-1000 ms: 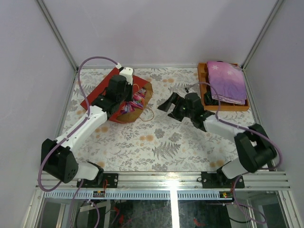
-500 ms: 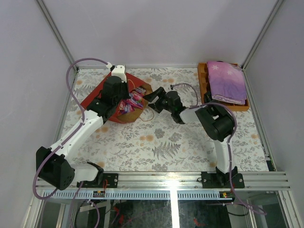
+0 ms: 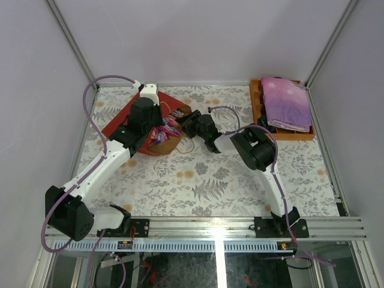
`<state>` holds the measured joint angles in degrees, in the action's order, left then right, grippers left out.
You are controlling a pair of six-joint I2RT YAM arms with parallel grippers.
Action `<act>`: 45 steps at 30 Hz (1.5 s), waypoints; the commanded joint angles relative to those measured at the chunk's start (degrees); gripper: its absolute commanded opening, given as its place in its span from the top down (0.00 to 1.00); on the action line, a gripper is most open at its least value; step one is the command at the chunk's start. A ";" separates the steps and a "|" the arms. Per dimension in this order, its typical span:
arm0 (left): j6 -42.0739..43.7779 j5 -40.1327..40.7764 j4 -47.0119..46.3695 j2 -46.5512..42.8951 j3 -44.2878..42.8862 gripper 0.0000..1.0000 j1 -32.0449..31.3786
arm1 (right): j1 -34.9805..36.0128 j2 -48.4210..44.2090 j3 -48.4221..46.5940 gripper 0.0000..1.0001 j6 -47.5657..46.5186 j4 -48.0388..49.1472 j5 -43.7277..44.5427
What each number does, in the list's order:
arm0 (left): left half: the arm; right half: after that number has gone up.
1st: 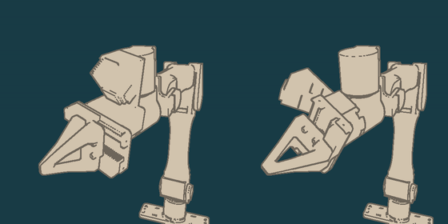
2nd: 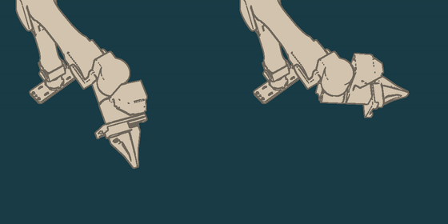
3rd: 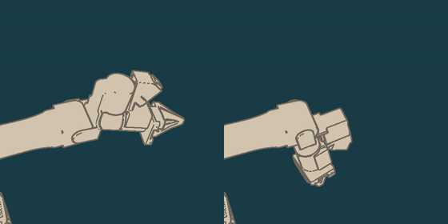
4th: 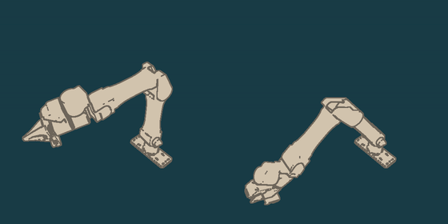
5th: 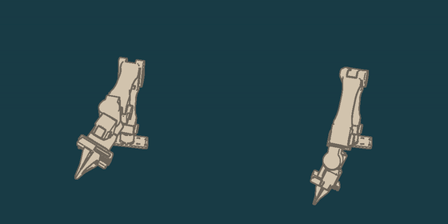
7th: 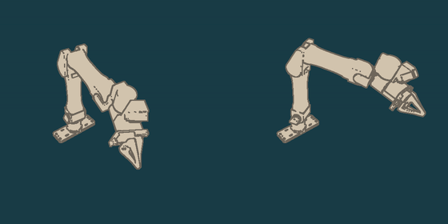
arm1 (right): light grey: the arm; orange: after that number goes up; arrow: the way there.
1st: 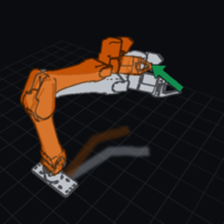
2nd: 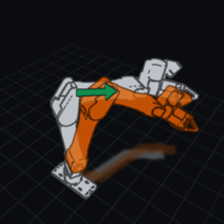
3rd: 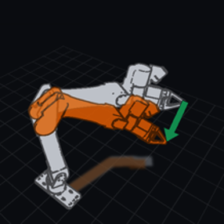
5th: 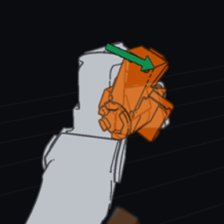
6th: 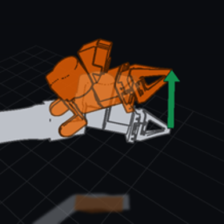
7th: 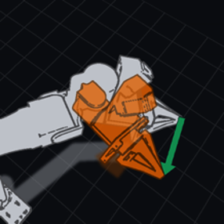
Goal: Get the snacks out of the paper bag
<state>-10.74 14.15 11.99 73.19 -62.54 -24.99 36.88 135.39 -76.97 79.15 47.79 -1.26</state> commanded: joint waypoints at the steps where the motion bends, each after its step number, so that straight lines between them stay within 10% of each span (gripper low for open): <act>1: -0.60 0.84 -4.07 -1.11 0.23 0.99 0.43 | 1.29 1.31 -4.46 0.41 0.51 -0.42 2.31; 12: -0.18 1.10 -4.08 -0.08 -0.12 0.97 0.44 | 3.63 -3.37 -0.49 0.96 -3.65 -0.06 5.27; 27: -0.80 6.31 -2.87 0.86 -1.20 0.96 0.47 | 4.80 -26.69 22.27 1.00 -10.07 7.89 -3.80; 37: -1.87 7.74 -1.02 -0.35 -1.99 0.94 0.51 | 4.35 -51.03 29.69 1.00 -35.75 -27.70 -6.52; 45: -3.65 5.19 -0.10 -0.52 -2.27 0.94 0.51 | -3.05 -51.16 20.78 1.00 -51.60 -46.76 -3.81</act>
<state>-12.73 20.05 12.47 73.69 -62.87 -24.95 38.20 83.99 -50.46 37.87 9.74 -7.01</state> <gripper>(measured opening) 0.066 0.077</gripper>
